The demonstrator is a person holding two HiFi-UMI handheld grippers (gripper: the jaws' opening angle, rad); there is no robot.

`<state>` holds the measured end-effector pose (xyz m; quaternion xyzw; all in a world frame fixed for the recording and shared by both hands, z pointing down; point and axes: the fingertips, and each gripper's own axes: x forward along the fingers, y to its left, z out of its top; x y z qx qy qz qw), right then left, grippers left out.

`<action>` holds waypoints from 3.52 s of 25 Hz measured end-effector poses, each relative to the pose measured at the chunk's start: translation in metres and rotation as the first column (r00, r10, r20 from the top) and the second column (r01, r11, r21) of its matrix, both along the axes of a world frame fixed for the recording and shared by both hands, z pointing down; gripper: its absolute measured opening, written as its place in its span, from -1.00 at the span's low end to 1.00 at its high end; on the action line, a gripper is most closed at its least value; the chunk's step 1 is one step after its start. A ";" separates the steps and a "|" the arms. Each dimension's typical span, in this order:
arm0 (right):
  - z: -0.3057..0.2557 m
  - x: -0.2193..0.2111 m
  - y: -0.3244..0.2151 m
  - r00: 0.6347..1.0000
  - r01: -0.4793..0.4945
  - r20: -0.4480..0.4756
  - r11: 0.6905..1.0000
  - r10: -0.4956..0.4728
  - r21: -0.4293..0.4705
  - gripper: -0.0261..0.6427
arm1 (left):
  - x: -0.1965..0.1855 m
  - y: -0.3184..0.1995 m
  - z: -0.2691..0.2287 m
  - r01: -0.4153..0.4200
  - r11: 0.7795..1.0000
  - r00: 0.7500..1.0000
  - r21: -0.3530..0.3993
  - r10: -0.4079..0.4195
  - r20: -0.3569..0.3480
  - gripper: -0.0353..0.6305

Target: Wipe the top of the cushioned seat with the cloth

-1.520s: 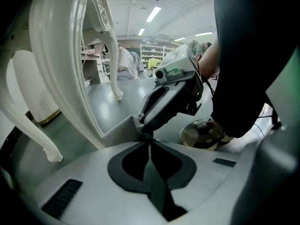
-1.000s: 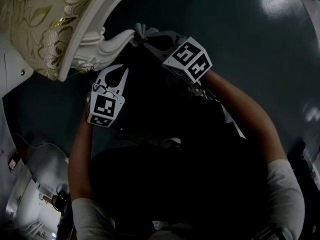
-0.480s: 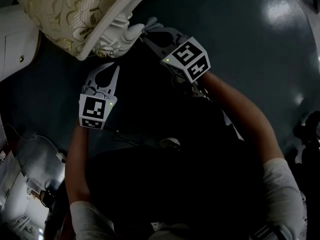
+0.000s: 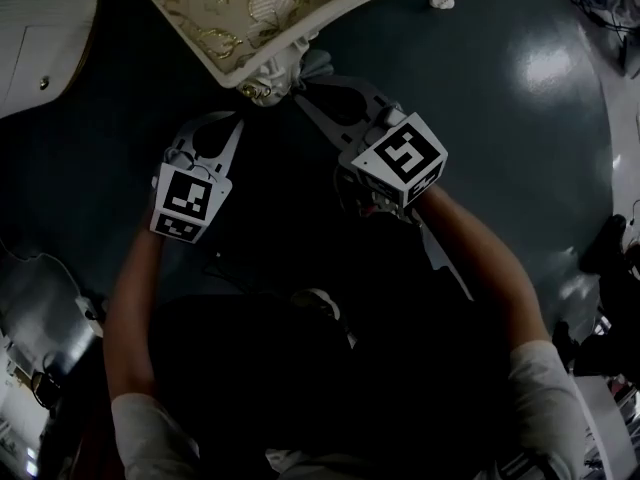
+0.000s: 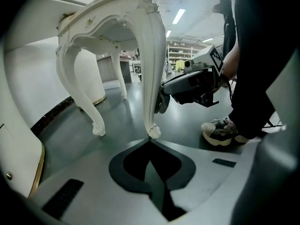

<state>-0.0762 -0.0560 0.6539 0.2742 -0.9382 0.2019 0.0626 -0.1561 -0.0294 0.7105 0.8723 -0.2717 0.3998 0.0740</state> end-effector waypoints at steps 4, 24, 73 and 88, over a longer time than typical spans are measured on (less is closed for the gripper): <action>-0.024 0.003 0.000 1.000 0.026 0.015 0.997 -0.027 0.068 -0.84 | 0.009 -0.012 -0.013 0.002 0.999 1.000 0.046 -0.001 -0.019 -0.85; -0.140 0.009 0.004 0.998 -0.039 0.065 0.982 0.028 0.187 -0.84 | 0.009 -0.053 -0.069 0.076 0.978 0.996 0.193 -0.067 -0.054 -0.85; -0.195 0.076 -0.055 0.963 -0.185 -0.092 0.867 0.254 0.463 -0.84 | 0.035 -0.051 -0.241 0.531 0.816 0.786 0.228 -0.374 -0.492 -0.85; -0.198 0.082 -0.058 0.988 -0.111 -0.046 0.885 0.148 0.452 -0.84 | 0.078 -0.001 -0.258 0.395 0.907 0.835 0.145 -0.288 -0.469 -0.85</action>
